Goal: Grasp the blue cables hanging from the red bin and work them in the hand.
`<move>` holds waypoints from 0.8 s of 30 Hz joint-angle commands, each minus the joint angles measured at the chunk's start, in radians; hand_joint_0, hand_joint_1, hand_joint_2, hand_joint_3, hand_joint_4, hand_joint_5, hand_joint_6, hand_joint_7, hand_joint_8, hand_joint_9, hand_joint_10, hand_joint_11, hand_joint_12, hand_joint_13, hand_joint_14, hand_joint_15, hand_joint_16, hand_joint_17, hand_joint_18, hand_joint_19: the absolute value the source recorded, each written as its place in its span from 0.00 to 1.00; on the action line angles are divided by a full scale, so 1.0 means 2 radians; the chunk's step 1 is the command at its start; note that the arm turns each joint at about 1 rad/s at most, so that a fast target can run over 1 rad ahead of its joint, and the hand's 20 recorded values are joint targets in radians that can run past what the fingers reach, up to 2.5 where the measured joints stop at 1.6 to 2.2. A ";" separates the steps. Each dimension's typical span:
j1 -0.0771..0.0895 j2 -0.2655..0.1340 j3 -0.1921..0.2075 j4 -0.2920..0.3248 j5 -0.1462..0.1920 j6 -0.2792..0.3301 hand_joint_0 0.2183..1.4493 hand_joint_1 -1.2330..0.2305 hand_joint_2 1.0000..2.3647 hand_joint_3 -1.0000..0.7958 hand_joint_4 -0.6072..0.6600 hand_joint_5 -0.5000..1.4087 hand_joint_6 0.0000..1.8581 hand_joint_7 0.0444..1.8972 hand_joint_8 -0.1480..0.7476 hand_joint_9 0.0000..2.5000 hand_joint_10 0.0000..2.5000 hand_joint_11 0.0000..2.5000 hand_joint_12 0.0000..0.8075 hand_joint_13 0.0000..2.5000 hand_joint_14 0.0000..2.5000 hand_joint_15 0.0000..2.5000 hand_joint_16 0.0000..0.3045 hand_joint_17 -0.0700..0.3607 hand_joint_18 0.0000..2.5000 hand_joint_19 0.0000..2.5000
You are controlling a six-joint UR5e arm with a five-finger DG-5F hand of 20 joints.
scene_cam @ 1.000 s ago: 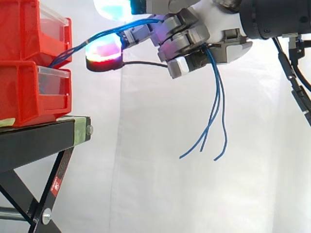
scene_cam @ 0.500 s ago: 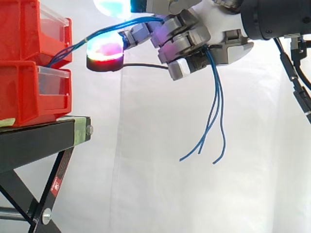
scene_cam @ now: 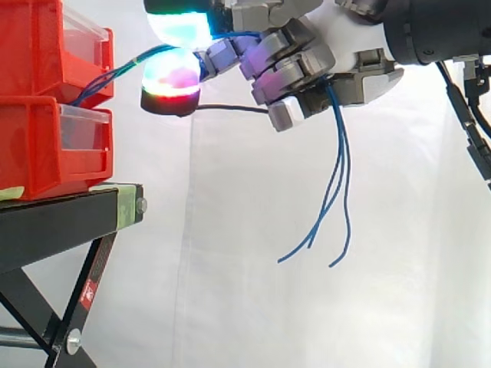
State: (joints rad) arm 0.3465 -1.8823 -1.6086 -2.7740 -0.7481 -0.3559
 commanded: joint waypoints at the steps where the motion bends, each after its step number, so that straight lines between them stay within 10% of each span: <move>1: 0.000 0.000 0.000 0.000 0.001 0.000 0.57 0.39 0.02 0.31 0.74 0.52 0.00 0.73 0.67 0.72 1.00 1.00 0.66 0.76 1.00 0.56 0.67 0.52 1.00 0.30; 24: -0.004 0.000 0.000 0.016 0.013 -0.070 0.54 0.42 0.01 0.13 0.75 0.51 0.01 0.71 0.67 0.72 1.00 1.00 0.66 0.76 1.00 0.56 0.67 0.52 1.00 0.30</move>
State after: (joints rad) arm 0.3393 -1.8826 -1.6083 -2.7530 -0.7257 -0.4839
